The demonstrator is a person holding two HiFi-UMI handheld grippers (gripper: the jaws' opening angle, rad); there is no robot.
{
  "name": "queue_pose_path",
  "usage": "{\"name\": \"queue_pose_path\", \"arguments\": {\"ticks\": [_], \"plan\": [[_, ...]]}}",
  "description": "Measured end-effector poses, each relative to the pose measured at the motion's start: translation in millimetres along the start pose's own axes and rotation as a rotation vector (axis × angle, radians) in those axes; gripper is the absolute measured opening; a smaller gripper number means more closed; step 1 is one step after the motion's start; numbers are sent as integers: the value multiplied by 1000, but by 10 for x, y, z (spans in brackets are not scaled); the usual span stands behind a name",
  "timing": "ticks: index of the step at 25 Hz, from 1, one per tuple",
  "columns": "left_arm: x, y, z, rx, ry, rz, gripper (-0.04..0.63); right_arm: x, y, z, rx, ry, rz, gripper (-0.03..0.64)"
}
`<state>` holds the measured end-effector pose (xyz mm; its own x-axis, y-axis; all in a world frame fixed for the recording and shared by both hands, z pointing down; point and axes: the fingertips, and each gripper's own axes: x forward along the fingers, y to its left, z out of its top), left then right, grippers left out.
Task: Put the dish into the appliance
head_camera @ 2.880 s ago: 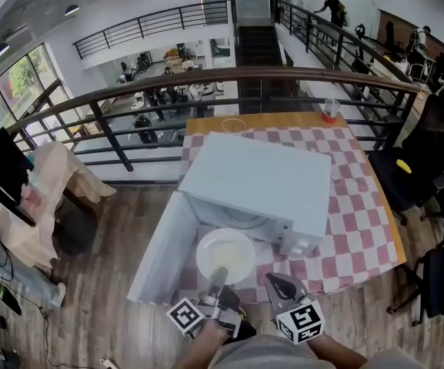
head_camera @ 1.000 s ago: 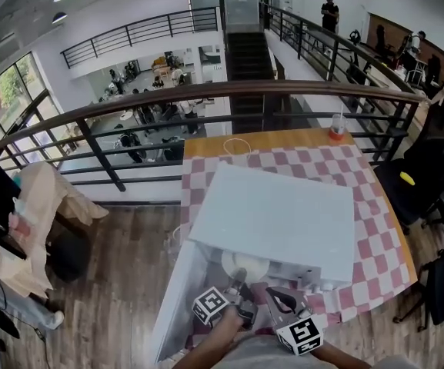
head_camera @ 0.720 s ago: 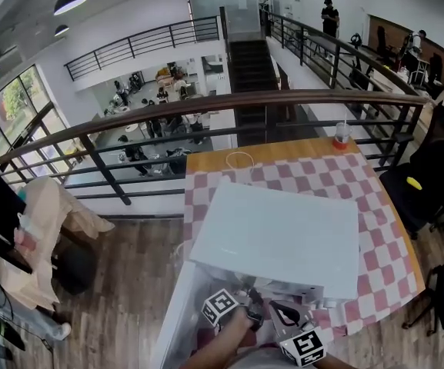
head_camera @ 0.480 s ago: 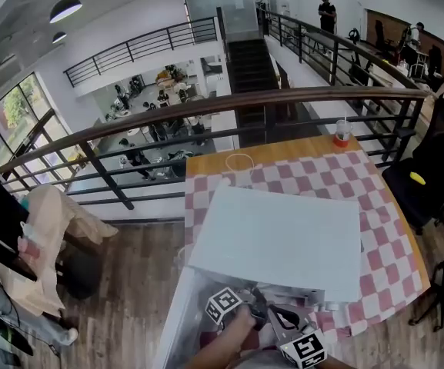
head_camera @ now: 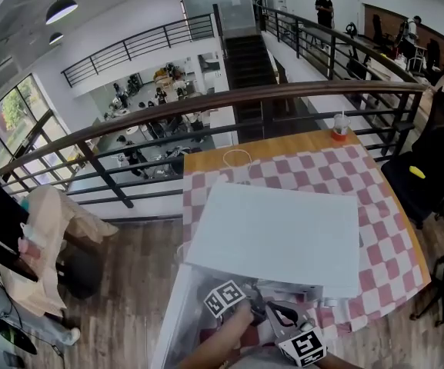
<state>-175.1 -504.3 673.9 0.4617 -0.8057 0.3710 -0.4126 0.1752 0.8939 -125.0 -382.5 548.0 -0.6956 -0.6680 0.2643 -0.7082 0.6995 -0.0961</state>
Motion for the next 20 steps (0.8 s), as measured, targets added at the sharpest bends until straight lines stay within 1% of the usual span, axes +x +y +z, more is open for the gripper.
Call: {"name": "queue_pose_path", "arguments": {"ticks": [2, 3, 6, 8, 11, 14, 18, 20], "plan": [[-7, -69, 3, 62, 21, -20, 137, 0, -3, 2, 8, -5, -3, -2], [-12, -95, -1, 94, 32, -30, 163, -2, -6, -1, 10, -8, -4, -1], [-23, -130, -28, 227, 77, -44, 204, -8, -12, -11, 11, -11, -9, -2], [-30, -136, -72, 334, 125, -38, 215, -10, -7, -14, 7, -12, -12, -2], [-57, -126, -158, 483, 200, -16, 249, -28, 6, -22, 2, -12, -18, -1], [-72, -102, -219, 597, 257, 2, 281, -48, 1, -46, -12, 3, -26, -1], [-76, -93, -256, 748, 323, 36, 304, -19, -2, -15, -22, -17, -27, 0], [-90, -56, -292, 823, 359, 66, 304, -16, 2, -21, -23, -21, -26, -2]]}}
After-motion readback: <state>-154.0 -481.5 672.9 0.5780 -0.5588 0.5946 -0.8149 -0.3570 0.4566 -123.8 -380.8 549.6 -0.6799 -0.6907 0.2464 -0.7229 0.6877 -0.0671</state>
